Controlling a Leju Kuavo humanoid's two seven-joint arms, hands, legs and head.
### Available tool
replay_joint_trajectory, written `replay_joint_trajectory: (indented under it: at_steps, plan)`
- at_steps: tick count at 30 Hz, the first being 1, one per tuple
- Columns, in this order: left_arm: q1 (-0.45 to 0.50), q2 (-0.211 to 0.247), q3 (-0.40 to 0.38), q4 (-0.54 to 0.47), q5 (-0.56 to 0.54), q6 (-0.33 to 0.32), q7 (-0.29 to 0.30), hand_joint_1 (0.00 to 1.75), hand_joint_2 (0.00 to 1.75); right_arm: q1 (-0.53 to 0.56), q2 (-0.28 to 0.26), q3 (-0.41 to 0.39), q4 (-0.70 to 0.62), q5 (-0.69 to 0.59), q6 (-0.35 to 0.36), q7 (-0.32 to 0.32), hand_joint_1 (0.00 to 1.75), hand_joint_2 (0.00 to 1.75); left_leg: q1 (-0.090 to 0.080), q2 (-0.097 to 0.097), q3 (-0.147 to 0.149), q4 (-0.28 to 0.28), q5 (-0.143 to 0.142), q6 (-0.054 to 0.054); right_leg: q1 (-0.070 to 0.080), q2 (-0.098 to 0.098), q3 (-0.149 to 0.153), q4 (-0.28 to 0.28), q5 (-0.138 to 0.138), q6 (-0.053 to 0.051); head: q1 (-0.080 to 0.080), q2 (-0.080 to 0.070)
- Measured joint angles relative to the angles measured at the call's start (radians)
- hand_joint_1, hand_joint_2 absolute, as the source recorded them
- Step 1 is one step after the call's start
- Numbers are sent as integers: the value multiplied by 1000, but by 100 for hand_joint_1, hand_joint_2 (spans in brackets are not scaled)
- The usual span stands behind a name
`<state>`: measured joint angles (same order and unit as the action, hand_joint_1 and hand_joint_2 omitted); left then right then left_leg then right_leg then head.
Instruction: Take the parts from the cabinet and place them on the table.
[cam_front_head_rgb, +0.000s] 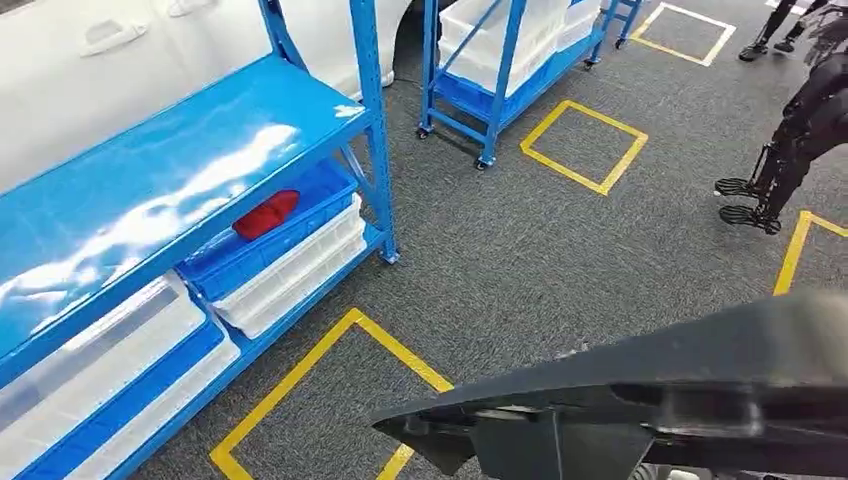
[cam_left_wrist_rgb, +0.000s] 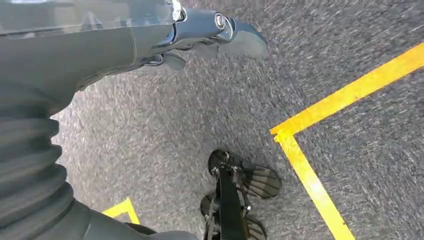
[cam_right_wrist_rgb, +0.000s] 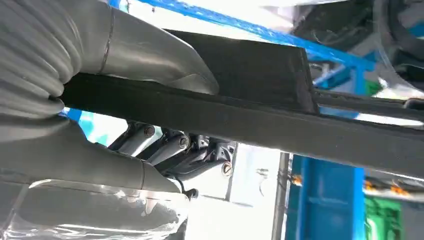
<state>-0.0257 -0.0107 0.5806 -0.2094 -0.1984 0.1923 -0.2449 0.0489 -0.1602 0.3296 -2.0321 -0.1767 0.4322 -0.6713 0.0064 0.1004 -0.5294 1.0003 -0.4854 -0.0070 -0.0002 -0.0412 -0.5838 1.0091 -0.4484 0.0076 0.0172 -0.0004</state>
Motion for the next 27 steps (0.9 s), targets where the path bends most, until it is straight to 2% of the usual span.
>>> replay_joint_trajectory:
  at_steps: [1, 2, 3, 4, 5, 6, 7, 8, 9, 10, 11, 12, 13, 14, 15, 17, 18, 19, 20, 21, 22, 23, 24, 25, 26, 27]
  plan:
    - [-2, -2, 0, 0, 1, 11, -7, 0, 175, -13, 0, 0, 0, -23, 6, 22, 175, 175, 1, 9, 3, -3, 2, -5, 2, 10, -3, 1, 1, -4, -1, 0]
    - [-5, -3, 0, 0, -1, 18, -16, 0, 175, -34, 0, -2, 1, -54, 14, 44, 175, 175, -2, 21, 7, -5, 1, -12, 0, 24, -2, -9, 7, -13, 0, 0]
    - [-9, -4, 0, 0, -2, 19, -19, 0, 175, -51, 0, -3, 3, -84, 24, 60, 175, 175, 6, -11, 3, 7, -9, -18, -9, 30, 3, -18, 15, -18, -2, 0]
    - [-10, -4, 1, 0, -1, 18, -19, 0, 175, -80, 0, -4, 11, -116, 36, 71, 175, 175, 7, -56, -14, 46, -40, -19, -9, 37, 3, -20, 17, -25, -1, 0]
    - [-9, -4, 2, 0, -1, 10, -15, 0, 175, -110, 0, -5, 28, -142, 49, 76, 175, 175, 7, -77, -45, 116, -82, -19, -8, 47, 1, -20, 20, -29, -2, 0]
    - [-8, -3, 4, 0, 2, -2, -7, 0, 175, -136, 0, -6, 50, -165, 63, 82, 175, 175, 6, -89, -87, 204, -123, -19, -7, 57, -2, -20, 21, -31, -5, 0]
    - [-7, -3, 8, 0, 3, -14, -1, 0, 175, -161, 0, -7, 71, -178, 73, 89, 175, 175, 6, -93, -125, 283, -151, -20, -5, 68, -5, -19, 22, -32, -5, 0]
    - [-5, -3, 11, 0, 7, -26, 7, 0, 175, -181, 0, -10, 95, -189, 80, 98, 175, 175, 6, -93, -148, 325, -154, -20, -5, 81, -8, -16, 23, -32, -5, 0]
    - [-5, -3, 14, 0, 10, -33, 10, 0, 175, -194, 0, -10, 109, -193, 84, 105, 175, 175, 6, -93, -145, 313, -133, -20, -5, 93, -10, -12, 24, -31, -5, 0]
    - [-5, -5, 16, 0, 11, -39, 11, 0, 175, -204, 0, -10, 122, -196, 86, 109, 175, 175, 7, -93, -121, 259, -93, -19, -5, 103, -10, -10, 24, -29, -5, 0]
    - [-5, -4, 17, 0, 12, -43, 12, 0, 175, -222, 0, -10, 135, -198, 87, 111, 175, 175, 8, -97, -84, 178, -46, -18, -5, 113, -11, -6, 23, -28, -4, 0]
    - [-5, -4, 18, 0, 12, -43, 12, 0, 175, -241, 1, -10, 151, -198, 87, 114, 175, 175, 10, -113, -49, 104, -10, -17, -6, 122, -13, -1, 22, -25, -5, 0]
    - [-6, -4, 20, 0, 12, -43, 11, 0, 175, -262, 1, -10, 163, -199, 87, 116, 175, 175, 15, -169, -20, 37, 0, -14, -7, 133, -18, 6, 20, -19, -6, 0]
    - [-6, -5, 21, 0, 12, -44, 11, 0, 175, -269, 2, -10, 169, -200, 86, 119, 175, 175, 16, -179, -15, 18, -5, -13, -1, 142, -27, 17, 19, -11, -5, 0]
    - [-6, -5, 21, 0, 9, -47, 11, 0, 175, -269, 2, -10, 172, -200, 85, 121, 175, 175, 13, -173, -18, 24, -4, -11, -6, 149, -31, 14, 25, -3, -3, 0]
    - [-5, -5, 21, 0, 1, -49, 10, 0, 175, -268, 2, -10, 179, -200, 87, 122, 175, 175, 6, -154, -17, 24, 0, 1, -10, 169, -35, 7, 32, 11, -5, 0]
    - [-6, -11, 21, 0, 1, -49, 11, 0, 175, -270, 2, -11, 183, -201, 88, 122, 175, 175, 14, -139, -15, 11, 8, 13, -13, 167, -39, 11, 29, 15, -6, 0]
    - [-8, -12, 21, 0, 1, -49, 12, 0, 175, -275, 2, -12, 188, -201, 88, 122, 175, 175, 12, -127, -14, 6, 12, 19, -7, 111, -48, 31, 14, 17, -1, 0]
    - [-8, -12, 22, 0, 1, -49, 12, 0, 175, -282, 2, -12, 193, -201, 88, 123, 175, 175, 10, -116, -15, 5, 13, 26, -6, 77, -74, 84, -20, 21, 5, 0]
    - [-7, -13, 23, 0, 1, -50, 13, 0, 175, -287, 2, -12, 199, -201, 88, 123, 175, 175, 6, -103, -17, 5, 13, 26, -7, 60, -117, 171, -63, 25, 4, 0]
    - [-6, -13, 23, 0, 1, -50, 15, 0, 175, -287, 2, -12, 204, -201, 89, 123, 175, 175, 4, -90, -18, 5, 12, 27, -9, 54, -154, 250, -95, 27, 5, 0]
    - [-5, -13, 23, 0, 1, -50, 16, 0, 175, -287, 2, -11, 210, -201, 89, 123, 175, 175, 3, -77, -19, 5, 12, 28, -11, 52, -183, 310, -111, 29, 5, 0]
    - [-5, -14, 24, 0, 1, -50, 18, 0, 175, -287, 2, -11, 216, -201, 89, 123, 175, 175, 1, -64, -18, 5, 11, 28, -12, 51, -188, 320, -102, 29, 5, 0]
    - [-7, -15, 24, 0, 1, -50, 18, 0, 175, -287, 2, -11, 220, -201, 89, 123, 175, 175, 0, -53, -18, 5, 10, 28, -12, 49, -168, 284, -76, 27, 5, 0]
    - [-9, -16, 24, 0, 2, -51, 18, 0, 175, -288, 2, -11, 222, -201, 93, 123, 175, 175, -1, -43, -16, 5, 9, 28, -11, 43, -126, 206, -36, 22, 5, 0]
    - [-10, -18, 25, 0, 5, -55, 18, 0, 175, -290, 2, -11, 225, -201, 96, 122, 175, 175, -3, -34, -13, 5, 6, 27, -7, 25, -74, 112, 2, 14, 5, 0]
